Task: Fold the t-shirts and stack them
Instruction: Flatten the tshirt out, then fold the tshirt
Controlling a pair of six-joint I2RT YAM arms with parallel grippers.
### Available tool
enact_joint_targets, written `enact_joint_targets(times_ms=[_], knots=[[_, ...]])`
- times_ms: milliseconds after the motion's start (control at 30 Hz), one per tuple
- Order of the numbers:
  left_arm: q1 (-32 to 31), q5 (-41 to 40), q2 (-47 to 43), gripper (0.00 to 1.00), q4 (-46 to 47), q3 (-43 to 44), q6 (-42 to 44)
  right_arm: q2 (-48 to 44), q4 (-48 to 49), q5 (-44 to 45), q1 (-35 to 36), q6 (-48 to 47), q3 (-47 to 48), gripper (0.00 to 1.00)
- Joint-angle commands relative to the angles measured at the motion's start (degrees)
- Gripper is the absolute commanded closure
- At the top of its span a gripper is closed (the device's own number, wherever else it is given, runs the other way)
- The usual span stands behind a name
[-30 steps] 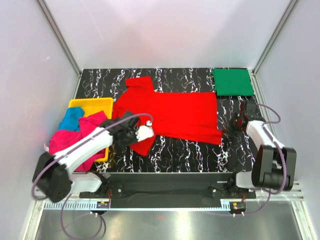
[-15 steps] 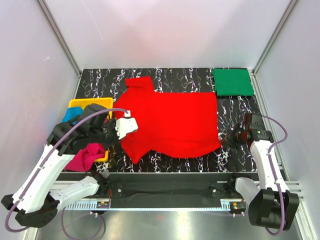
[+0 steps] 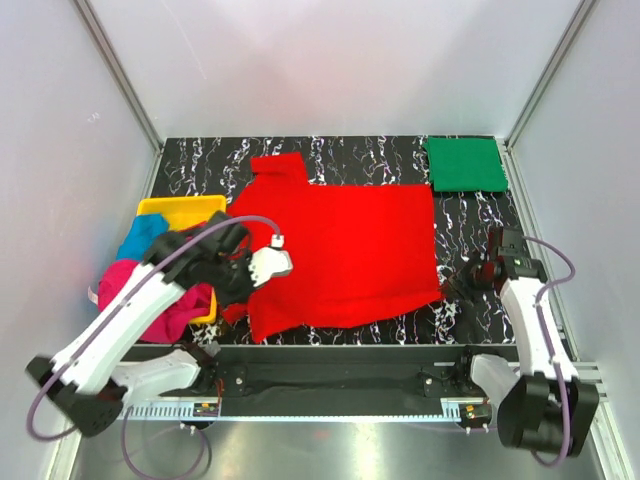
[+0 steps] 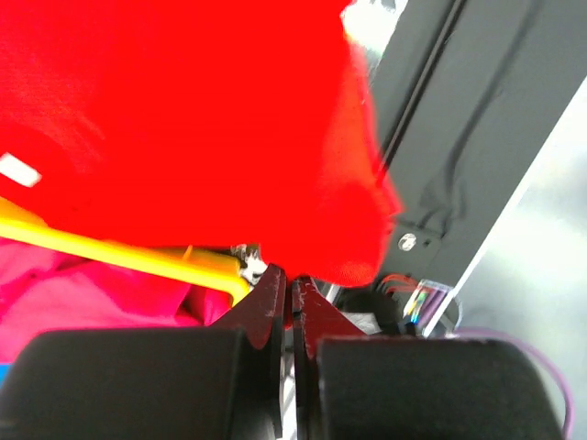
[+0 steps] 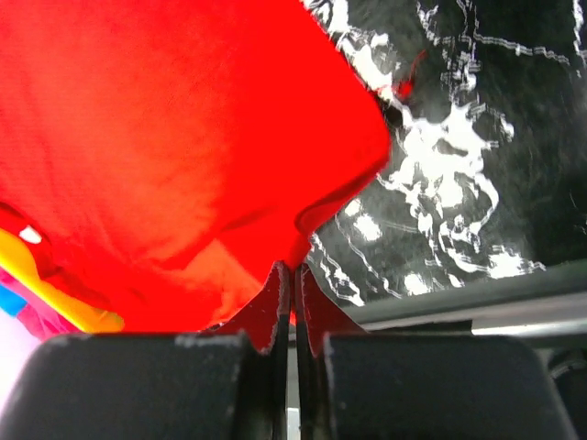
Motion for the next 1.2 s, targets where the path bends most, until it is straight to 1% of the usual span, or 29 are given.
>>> enact_joint_targets(times_ms=[0,33,100,133,167,200,233,267,300,367,433,567,633,733,833,1167], knots=[[0.32,-7.40,5.27,1.00,2.57,-0.02,1.80,4.42,9.69,0.07,0.03,2.71,0.05,1.00],[1.11,-8.81,7.80,1.00,3.89,0.68,2.49,6.86,12.84,1.99,0.03,2.80,0.40,1.00],[2.43,-12.84,10.36,1.00,6.97,1.65,3.11,9.51,16.20,3.50,0.03,2.37,1.63,1.00],[3.56,-14.00,11.68,1.00,8.11,2.26,3.90,12.40,18.47,3.94,0.03,2.45,2.33,1.00],[5.84,-15.23,14.05,1.00,11.08,2.61,4.17,13.91,19.80,4.21,0.03,1.84,2.95,1.00],[6.90,-18.55,15.55,1.00,12.85,2.88,4.34,15.40,20.77,4.56,0.03,1.40,4.17,1.00],[8.05,-20.41,16.96,1.00,14.69,3.66,4.43,18.29,21.57,5.08,0.03,1.13,4.62,1.00],[9.62,-22.26,20.01,1.00,18.37,4.19,4.52,19.71,23.57,5.35,0.03,0.00,4.97,1.00],[10.51,-24.80,21.70,1.00,19.80,4.90,4.52,21.11,24.20,6.05,0.03,-0.62,6.11,1.00],[12.27,-26.49,26.36,1.00,22.69,8.14,4.35,24.72,25.70,7.19,0.03,-2.20,7.34,1.00],[12.63,-27.81,28.65,1.00,24.90,10.34,5.22,27.79,27.80,7.02,0.03,-2.47,8.75,1.00],[12.72,-30.70,33.40,1.00,33.06,11.32,7.59,32.98,30.71,5.79,0.03,-3.17,10.68,1.00],[12.89,-31.33,35.94,1.00,34.74,12.19,8.04,35.79,32.20,4.39,0.03,-3.52,12.18,1.00],[13.24,-32.73,38.14,1.00,38.78,12.72,8.39,38.08,32.21,3.77,0.03,-4.31,14.29,1.00],[13.42,-34.58,39.55,1.00,44.49,13.42,8.83,38.53,31.42,4.82,0.03,-5.37,15.70,1.00],[13.77,-37.57,44.12,1.00,52.50,16.50,10.67,41.60,30.80,3.51,0.03,-6.78,18.60,1.00]])
